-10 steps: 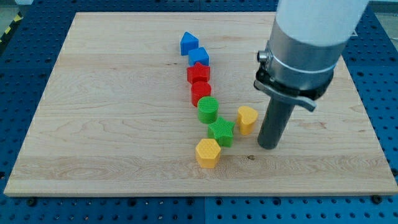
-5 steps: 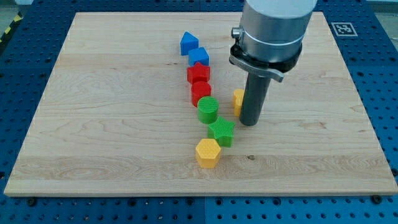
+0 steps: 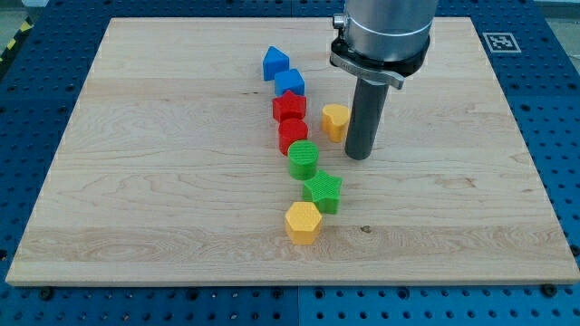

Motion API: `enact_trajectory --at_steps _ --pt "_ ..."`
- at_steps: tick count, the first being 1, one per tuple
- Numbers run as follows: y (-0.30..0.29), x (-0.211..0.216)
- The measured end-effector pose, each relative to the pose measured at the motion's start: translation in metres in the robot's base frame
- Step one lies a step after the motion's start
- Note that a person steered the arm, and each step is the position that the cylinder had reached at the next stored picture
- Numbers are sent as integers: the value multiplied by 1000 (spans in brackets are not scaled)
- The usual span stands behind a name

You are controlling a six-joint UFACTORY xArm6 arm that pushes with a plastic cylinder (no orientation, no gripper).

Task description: Move the heart into the triangle

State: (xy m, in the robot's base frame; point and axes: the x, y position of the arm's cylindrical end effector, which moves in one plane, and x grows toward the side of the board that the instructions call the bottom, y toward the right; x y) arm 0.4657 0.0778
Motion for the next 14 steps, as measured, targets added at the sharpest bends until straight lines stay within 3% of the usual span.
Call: enact_trajectory --at_steps 5,7,9,12,14 --pt "-19 -108" --pt "-17 -72" --pt "-37 -105" --pt "-36 -93" --pt "-42 -116"
